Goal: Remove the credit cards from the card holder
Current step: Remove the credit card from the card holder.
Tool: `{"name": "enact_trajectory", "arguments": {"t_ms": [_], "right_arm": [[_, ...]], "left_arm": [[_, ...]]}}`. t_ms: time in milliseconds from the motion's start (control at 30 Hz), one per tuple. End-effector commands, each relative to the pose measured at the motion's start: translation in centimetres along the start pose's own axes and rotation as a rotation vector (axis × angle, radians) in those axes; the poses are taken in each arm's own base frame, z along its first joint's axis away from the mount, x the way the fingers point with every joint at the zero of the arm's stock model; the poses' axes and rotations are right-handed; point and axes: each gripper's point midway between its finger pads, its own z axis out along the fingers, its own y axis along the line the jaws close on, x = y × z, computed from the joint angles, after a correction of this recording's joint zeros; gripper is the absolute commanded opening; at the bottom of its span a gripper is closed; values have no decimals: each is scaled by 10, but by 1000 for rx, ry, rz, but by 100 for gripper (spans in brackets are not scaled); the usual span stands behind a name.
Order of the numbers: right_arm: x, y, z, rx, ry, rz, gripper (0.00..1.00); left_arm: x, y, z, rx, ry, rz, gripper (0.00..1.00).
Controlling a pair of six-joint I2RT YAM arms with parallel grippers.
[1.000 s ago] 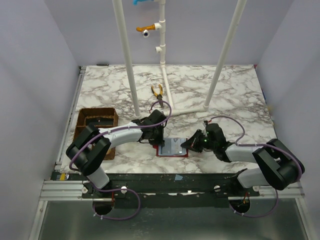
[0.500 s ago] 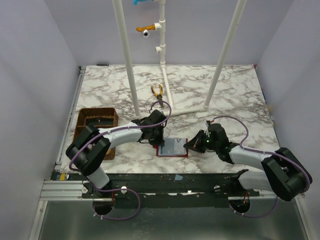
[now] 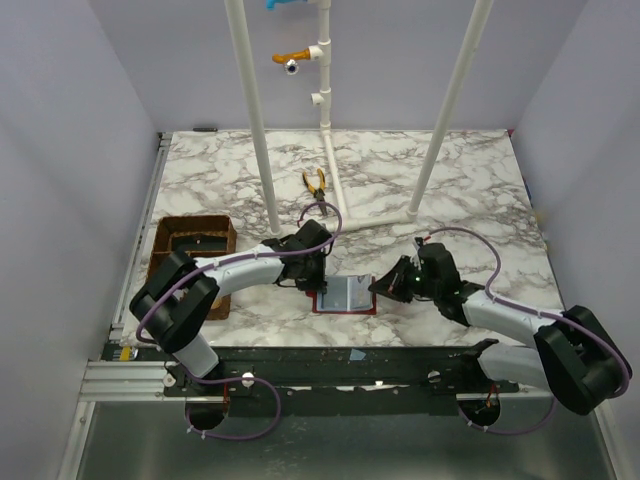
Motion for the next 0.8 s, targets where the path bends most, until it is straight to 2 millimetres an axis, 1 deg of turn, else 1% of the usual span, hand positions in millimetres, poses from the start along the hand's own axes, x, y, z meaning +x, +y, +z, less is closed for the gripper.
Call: {"name": "enact_trajectory", "arguments": {"t_ms": [0, 33, 67, 167, 200, 233, 300, 367, 533, 667, 767], "right_arm": [[-12, 14, -5, -10, -27, -11, 1], [-13, 16, -5, -14, -27, -14, 1], [-14, 18, -6, -20, -28, -15, 1], [-16, 26, -8, -39, -25, -12, 1], [-16, 29, -8, -47, -22, -8, 1], [-17, 33, -9, -56, -21, -8, 1], [-18, 39, -10, -73, -16, -5, 1], [-19, 47, -11, -94, -13, -2, 1], [-22, 69, -17, -155, 2, 2, 1], [-23, 91, -24, -225, 23, 16, 1], [-20, 106, -28, -287, 55, 38, 1]], "left_arm": [[3, 10, -12, -45, 9, 18, 0], [1, 7, -16, -36, 6, 20, 0], [-2, 4, -19, -26, -1, 20, 5], [-7, -7, -31, 12, -16, 27, 32], [-8, -10, -34, 27, -18, 27, 43], [-10, -14, -38, 46, -25, 26, 50], [-12, -20, -45, 84, -30, 17, 60], [-14, -25, -53, 132, -34, -1, 67], [-18, -42, -72, 281, -50, -48, 76], [-23, -55, -88, 425, -64, -105, 76], [-27, -62, -99, 500, -66, -138, 76]]}}
